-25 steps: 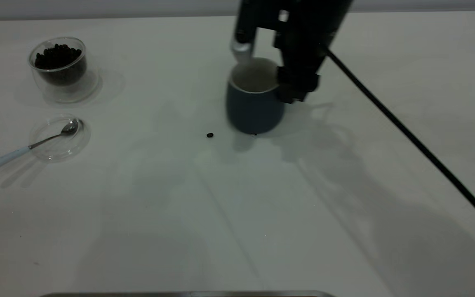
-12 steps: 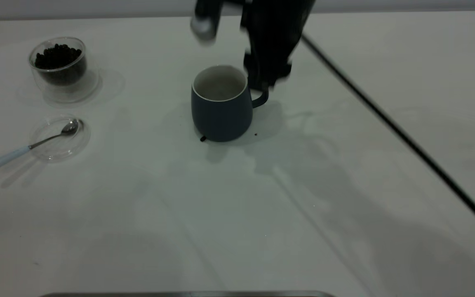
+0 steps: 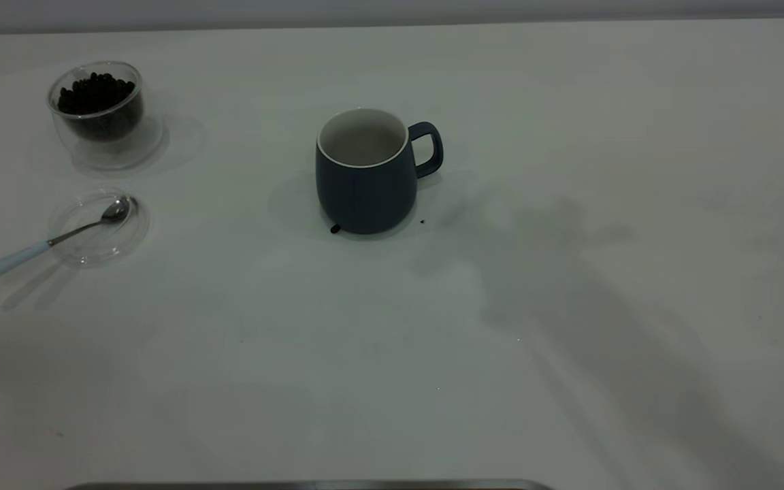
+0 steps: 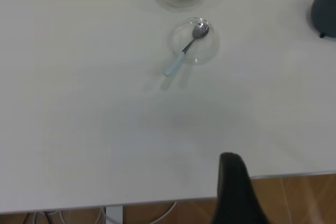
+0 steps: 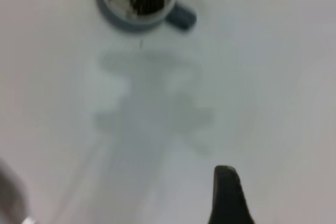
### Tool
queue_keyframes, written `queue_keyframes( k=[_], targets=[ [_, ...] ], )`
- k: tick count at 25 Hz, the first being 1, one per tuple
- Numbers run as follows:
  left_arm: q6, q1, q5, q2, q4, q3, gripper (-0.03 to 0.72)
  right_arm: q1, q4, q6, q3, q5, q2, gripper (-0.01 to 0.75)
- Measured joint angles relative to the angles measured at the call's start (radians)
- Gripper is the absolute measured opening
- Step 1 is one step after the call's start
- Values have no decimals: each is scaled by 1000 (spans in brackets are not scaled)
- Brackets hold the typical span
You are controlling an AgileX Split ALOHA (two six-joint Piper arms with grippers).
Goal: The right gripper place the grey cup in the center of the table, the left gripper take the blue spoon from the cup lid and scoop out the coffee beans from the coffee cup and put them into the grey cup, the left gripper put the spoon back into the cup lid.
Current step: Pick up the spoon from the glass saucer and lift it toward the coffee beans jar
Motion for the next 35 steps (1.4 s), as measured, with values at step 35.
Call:
queue_keyframes(
  k=[35],
  targets=[
    [0, 0, 0, 0, 0, 0, 534, -415, 134, 237, 963, 95, -1403, 461]
  ],
)
